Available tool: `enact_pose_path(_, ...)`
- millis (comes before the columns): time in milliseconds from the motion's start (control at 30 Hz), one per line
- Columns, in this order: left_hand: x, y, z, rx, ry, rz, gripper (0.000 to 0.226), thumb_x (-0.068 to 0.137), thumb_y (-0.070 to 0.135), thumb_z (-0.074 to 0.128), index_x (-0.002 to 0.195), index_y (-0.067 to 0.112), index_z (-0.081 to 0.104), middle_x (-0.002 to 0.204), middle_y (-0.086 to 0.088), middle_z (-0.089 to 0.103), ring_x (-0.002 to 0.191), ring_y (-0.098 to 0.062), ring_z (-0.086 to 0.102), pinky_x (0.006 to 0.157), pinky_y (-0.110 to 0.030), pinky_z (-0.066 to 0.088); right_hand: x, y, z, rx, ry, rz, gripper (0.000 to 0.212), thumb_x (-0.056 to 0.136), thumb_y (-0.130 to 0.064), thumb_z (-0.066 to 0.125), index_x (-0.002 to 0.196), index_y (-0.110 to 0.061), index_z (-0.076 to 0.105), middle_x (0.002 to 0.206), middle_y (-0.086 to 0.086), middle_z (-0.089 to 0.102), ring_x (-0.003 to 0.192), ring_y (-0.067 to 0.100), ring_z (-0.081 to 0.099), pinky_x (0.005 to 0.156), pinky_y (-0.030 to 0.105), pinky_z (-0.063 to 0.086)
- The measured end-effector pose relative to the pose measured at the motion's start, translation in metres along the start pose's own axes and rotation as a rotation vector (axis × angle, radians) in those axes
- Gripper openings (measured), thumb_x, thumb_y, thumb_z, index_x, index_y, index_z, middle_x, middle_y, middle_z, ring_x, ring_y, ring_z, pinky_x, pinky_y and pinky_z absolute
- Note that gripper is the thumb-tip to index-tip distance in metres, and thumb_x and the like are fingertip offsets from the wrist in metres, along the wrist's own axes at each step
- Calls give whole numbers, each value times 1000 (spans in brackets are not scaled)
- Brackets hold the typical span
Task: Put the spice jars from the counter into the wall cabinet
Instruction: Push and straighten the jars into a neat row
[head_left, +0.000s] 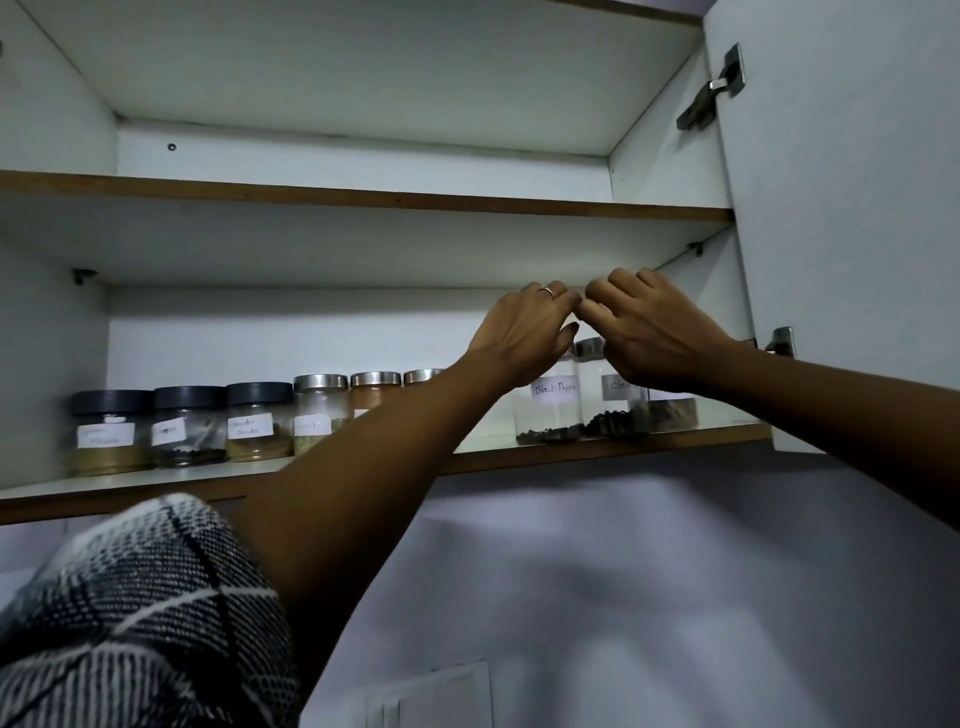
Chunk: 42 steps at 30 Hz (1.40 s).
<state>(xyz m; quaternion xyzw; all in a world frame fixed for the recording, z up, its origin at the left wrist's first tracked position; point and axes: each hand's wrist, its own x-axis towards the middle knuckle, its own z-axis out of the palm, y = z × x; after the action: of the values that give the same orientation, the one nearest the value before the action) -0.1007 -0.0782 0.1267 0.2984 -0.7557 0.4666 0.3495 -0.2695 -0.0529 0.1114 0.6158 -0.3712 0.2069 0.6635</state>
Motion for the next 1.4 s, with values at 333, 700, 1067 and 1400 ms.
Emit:
enact_pose_path(333, -13, 13, 14, -43, -164, -231, 38, 97, 25, 44, 130, 7, 50, 136, -10, 51, 119, -29, 53, 89, -38, 46, -18, -14, 25, 435, -340, 351, 71, 80, -24, 55, 143, -8, 24, 153, 13, 22, 134, 32, 30, 109, 44, 26)
enact_pose_path(700, -22, 11, 27, -119, -211, -333, 35, 96, 21, 51, 130, 10, 51, 127, -10, 56, 114, -29, 55, 83, -39, 47, -17, -19, 33, 730, -399, 460, 65, 81, -10, 56, 141, -9, 33, 146, 10, 39, 132, 28, 36, 104, 37, 35)
enact_pose_path(1067, -28, -11, 48, -151, -204, -413, 38, 96, 23, 52, 133, 17, 49, 129, -6, 56, 115, -27, 55, 86, -36, 46, -3, -28, 63, 783, -384, 394, 66, 79, -7, 58, 140, -11, 33, 144, 8, 39, 124, 27, 45, 94, 31, 39)
enact_pose_path(1400, -44, -55, 74, -246, -237, -470, 46, 95, 14, 54, 139, 18, 44, 139, -7, 53, 124, -26, 51, 98, -34, 41, 27, -62, 90, 754, -400, 401, 65, 80, -4, 57, 140, -11, 32, 145, 7, 36, 126, 27, 42, 95, 32, 38)
